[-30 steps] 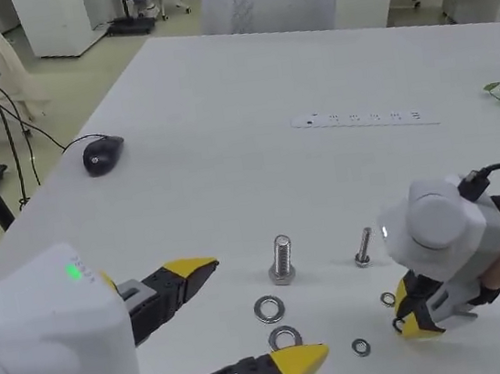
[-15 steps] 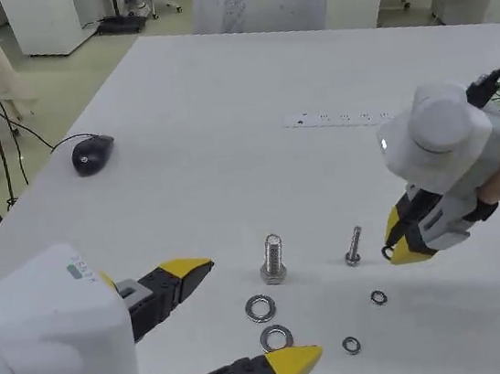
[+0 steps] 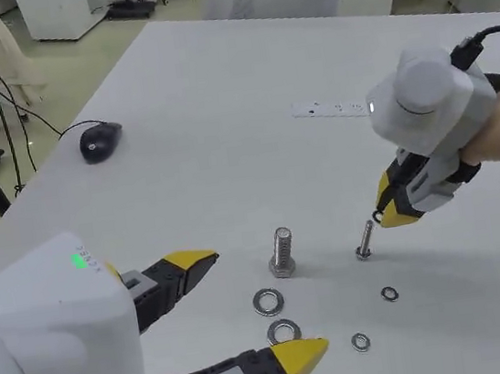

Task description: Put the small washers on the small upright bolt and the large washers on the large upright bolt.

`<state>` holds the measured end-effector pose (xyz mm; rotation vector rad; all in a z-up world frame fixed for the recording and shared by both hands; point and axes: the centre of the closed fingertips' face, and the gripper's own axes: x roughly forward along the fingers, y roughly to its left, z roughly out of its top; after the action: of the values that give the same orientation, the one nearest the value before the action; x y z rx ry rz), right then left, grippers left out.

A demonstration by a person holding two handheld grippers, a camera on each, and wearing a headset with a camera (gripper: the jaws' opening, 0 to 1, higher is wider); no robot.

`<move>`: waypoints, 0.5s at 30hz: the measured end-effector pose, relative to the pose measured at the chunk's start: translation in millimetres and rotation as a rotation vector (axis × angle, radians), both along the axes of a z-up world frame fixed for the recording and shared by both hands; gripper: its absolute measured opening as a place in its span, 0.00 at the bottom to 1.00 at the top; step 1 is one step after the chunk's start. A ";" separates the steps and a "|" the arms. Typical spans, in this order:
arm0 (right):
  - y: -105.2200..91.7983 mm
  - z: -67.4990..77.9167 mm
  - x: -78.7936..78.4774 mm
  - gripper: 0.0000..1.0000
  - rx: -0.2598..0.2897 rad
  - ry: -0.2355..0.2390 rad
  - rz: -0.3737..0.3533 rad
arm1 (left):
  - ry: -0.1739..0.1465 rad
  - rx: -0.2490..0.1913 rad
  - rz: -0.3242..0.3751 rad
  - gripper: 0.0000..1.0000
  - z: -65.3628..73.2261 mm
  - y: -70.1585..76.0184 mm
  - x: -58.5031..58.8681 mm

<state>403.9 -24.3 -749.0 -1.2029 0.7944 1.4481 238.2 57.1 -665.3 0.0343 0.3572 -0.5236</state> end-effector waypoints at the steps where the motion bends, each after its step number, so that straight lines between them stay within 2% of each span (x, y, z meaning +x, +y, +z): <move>1: 1.1 -0.7 0.2 0.12 0.002 0.003 0.001 | 0.003 -0.001 0.003 0.65 -1.1 0.9 0.8; 15: 4.1 -15.9 6.6 0.12 -0.028 0.017 0.016 | 0.020 -0.014 0.025 0.65 -7.5 5.5 5.0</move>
<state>410.5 -20.2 -764.9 -1.2219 0.8214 1.4662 243.2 62.6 -672.9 0.0112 0.3729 -0.5019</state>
